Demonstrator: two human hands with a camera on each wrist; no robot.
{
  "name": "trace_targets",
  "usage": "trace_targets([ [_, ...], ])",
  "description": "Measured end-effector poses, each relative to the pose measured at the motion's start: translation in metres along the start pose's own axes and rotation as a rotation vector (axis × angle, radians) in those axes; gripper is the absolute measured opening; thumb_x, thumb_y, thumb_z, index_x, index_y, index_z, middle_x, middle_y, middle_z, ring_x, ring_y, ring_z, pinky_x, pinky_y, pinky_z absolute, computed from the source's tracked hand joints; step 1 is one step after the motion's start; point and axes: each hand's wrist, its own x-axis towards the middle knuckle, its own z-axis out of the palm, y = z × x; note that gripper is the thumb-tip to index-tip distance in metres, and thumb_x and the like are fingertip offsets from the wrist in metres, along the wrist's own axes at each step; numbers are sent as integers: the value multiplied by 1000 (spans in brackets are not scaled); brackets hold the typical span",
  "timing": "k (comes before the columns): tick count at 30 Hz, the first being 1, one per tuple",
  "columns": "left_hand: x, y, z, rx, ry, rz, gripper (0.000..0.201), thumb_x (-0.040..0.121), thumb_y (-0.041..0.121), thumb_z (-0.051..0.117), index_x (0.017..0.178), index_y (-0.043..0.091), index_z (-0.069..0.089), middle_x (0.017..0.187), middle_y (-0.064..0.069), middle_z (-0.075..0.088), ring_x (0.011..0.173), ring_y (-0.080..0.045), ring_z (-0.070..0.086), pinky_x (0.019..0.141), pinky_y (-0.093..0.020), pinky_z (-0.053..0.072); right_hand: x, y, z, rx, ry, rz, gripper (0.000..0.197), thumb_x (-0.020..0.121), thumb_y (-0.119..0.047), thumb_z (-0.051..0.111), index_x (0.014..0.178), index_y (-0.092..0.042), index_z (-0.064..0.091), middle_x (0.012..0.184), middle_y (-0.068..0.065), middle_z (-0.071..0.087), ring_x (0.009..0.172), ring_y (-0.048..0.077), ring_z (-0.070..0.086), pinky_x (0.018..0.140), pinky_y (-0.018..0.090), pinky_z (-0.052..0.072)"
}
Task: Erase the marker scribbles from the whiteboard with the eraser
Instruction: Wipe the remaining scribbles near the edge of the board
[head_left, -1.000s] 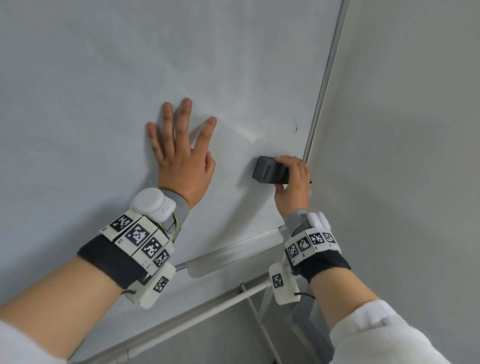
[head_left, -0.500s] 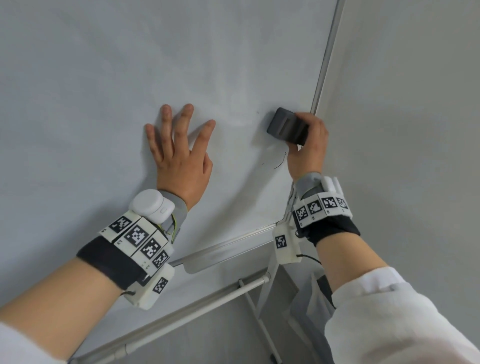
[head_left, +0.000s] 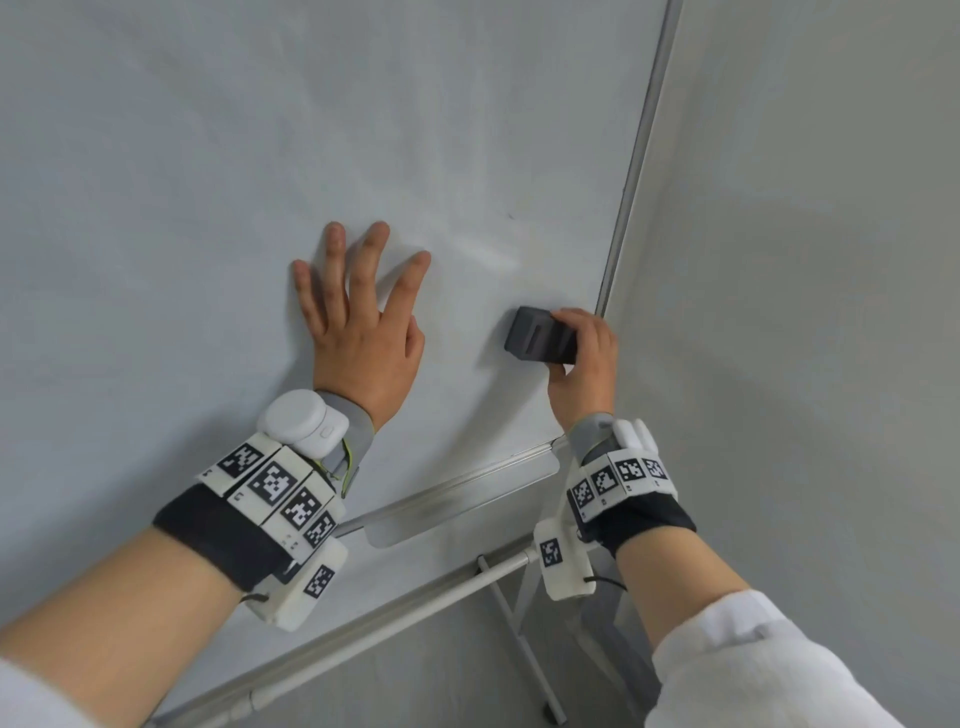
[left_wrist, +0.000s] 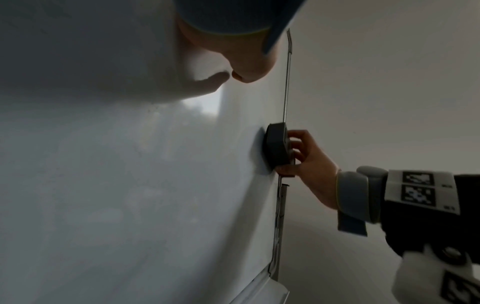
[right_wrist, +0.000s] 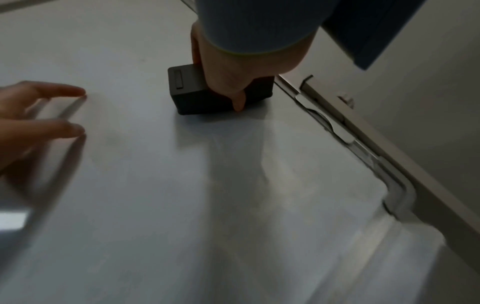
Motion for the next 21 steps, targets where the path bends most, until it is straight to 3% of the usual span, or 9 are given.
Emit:
trace_targets([
  [2,0,0,1,-4,0,-5,53,81,13,46,132,26,44,145,-5,15,136,-37,6,111,-46,-12,18,-6,-7,12,34,-4,62,63,22,61,115,-11,58,118,3,54,114,31,47,101,27,32],
  [4,0,1,1,-9,-2,-10,53,81,14,45,132,26,44,145,-5,14,136,-37,5,111,-47,-12,40,-14,-13,8,89,-56,60,65,18,64,118,-9,58,119,6,54,113,30,47,101,18,30],
  [10,1,1,3,-8,-7,-14,52,81,15,44,132,26,45,145,-4,14,136,-37,4,110,-48,-13,63,-31,-13,48,175,-81,64,68,13,66,127,-11,54,123,9,53,115,31,46,102,11,27],
  [14,3,-1,4,-2,-5,-15,52,81,15,44,132,25,45,144,-5,14,136,-37,5,110,-48,-13,24,-23,3,6,40,-133,70,65,14,66,122,-24,50,121,5,55,112,30,47,102,21,30],
  [18,4,-3,5,-1,-8,-16,52,81,15,43,132,24,46,144,-4,16,136,-36,6,110,-47,-12,-11,-9,15,-56,-80,-123,72,63,11,70,119,-29,48,117,5,58,108,33,50,100,10,20],
  [21,4,-5,5,2,-8,-15,52,81,14,45,132,24,46,144,-4,16,136,-36,5,110,-47,-13,-13,-8,16,-75,-101,-139,72,63,12,70,118,-28,49,115,6,59,106,34,50,100,8,19],
])
